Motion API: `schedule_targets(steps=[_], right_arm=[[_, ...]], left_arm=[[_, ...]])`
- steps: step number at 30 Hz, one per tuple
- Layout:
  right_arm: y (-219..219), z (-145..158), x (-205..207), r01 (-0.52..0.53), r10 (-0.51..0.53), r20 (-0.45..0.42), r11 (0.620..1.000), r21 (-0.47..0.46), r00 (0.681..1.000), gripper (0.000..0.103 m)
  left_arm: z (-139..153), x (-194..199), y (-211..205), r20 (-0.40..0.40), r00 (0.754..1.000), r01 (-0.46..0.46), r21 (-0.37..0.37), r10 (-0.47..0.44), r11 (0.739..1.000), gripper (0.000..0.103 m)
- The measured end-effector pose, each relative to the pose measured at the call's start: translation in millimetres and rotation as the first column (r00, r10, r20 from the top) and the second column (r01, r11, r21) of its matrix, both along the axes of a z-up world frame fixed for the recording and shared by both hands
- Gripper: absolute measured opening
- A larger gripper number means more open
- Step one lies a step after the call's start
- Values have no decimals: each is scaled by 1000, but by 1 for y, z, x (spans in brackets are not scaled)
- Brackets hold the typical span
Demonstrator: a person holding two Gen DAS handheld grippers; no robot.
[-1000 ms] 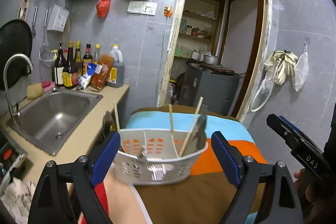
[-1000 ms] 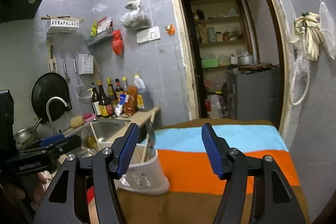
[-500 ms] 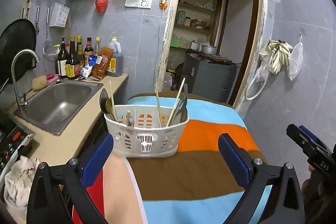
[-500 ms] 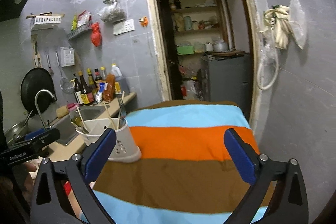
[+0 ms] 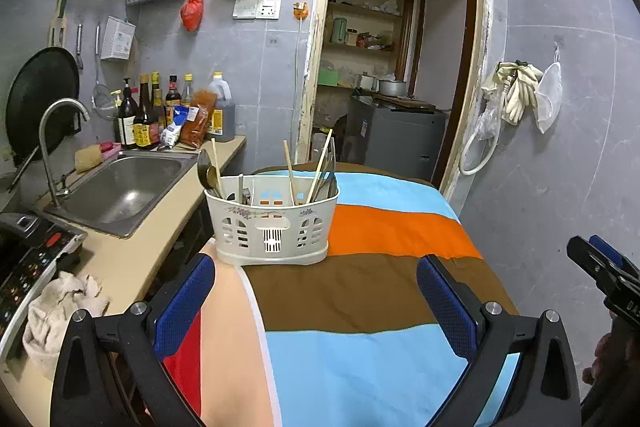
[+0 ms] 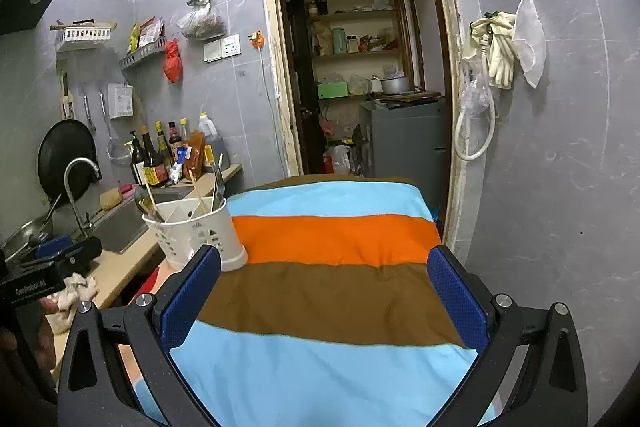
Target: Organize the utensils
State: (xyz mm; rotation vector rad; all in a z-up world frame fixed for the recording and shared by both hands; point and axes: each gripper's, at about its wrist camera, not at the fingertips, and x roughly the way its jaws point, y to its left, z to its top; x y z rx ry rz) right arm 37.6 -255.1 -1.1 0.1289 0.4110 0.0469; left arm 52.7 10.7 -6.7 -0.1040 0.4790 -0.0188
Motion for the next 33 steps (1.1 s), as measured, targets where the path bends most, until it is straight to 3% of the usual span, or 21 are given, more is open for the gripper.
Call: schedule_targets(steps=[8,33], right_arm=[[-7,-3,-26,-12,12,-16,1000,1,1000,101],[-6,-3,-34,-25,25,-16,1000,7,1000,101]], left_arm=[[0,-22,-2,2,1000,-15,12,15,1000,102],[0,-35,0,7,1000,-24,25,23,999,102]])
